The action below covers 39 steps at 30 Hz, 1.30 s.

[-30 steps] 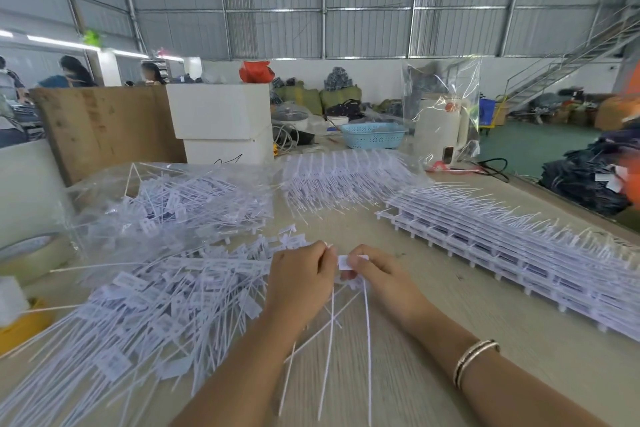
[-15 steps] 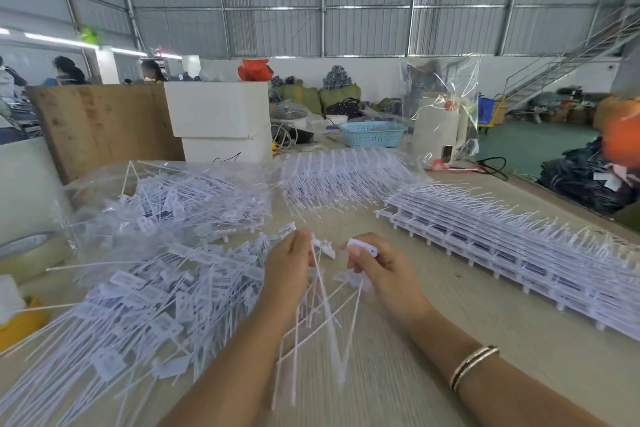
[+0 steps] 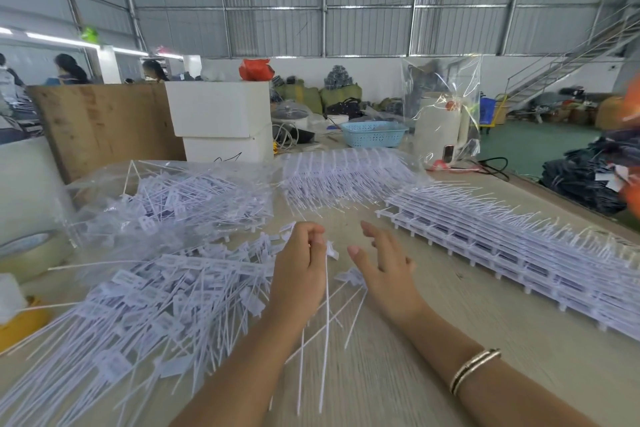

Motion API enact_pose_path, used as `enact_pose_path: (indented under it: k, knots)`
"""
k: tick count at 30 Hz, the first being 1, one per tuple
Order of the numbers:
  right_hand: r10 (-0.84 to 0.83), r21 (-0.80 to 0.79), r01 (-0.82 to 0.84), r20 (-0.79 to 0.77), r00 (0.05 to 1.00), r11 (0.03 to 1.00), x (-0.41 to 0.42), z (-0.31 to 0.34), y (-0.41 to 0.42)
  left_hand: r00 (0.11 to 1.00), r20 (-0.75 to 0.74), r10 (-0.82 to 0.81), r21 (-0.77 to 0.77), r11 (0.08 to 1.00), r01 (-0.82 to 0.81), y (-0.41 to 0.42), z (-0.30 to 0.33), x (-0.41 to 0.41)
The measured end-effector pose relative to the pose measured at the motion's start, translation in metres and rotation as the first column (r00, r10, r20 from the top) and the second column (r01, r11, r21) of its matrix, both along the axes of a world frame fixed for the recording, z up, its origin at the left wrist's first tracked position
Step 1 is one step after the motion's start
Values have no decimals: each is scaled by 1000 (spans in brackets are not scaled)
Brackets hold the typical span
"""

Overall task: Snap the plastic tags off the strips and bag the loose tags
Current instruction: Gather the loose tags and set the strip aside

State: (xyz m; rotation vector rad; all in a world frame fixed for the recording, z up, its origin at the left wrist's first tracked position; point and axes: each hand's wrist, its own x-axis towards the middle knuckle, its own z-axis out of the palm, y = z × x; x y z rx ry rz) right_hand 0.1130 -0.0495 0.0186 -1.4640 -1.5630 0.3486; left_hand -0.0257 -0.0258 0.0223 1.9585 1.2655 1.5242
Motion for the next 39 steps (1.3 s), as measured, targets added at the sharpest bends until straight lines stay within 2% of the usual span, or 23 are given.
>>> enact_pose_path:
  k: [4,6,8,10,12,17,22,25,28,32,34,36,39]
  knots:
    - [155,25,-159,119,981,987,-7,2,-4,999,-39,-21,16,1000,21,2,-4,6]
    - [200,28,-204,110,974,979,-7,3,-2,996,-79,-28,11,1000,29,1,-3,7]
    - [225,32,-225,6,974,974,-3,1,0,993,-120,-17,30,999,21,1,2,4]
    - [224,44,-220,-163,961,975,1,-2,3,963,-248,102,117,990,-74,4,7,-4]
    - [220,51,-215,-323,921,975,2,-4,6,897,-383,219,167,972,-166,5,9,-10]
    - [294,33,-304,-371,881,952,5,-4,7,856,-484,182,80,983,-164,2,3,-7]
    - [337,-37,-361,-278,899,932,2,-2,4,886,-432,171,87,985,-148,0,4,-2]
    - [323,-15,-327,-113,940,945,4,-2,4,918,-384,100,-26,993,-119,-1,5,-1]
    - [262,64,-267,80,962,962,3,-6,7,957,-288,32,-140,987,-75,-1,7,0]
    - [185,184,-215,169,968,959,1,-7,7,993,-112,-32,-256,967,3,-2,9,2]
    - [156,250,-192,155,975,949,0,-6,6,1000,11,-12,-332,943,15,0,11,1]
    - [135,307,-147,60,989,940,1,-6,4,991,127,51,-388,922,2,4,14,-5]
    - [153,232,-128,-93,984,964,6,-4,2,995,76,58,-286,958,-34,3,13,-13]
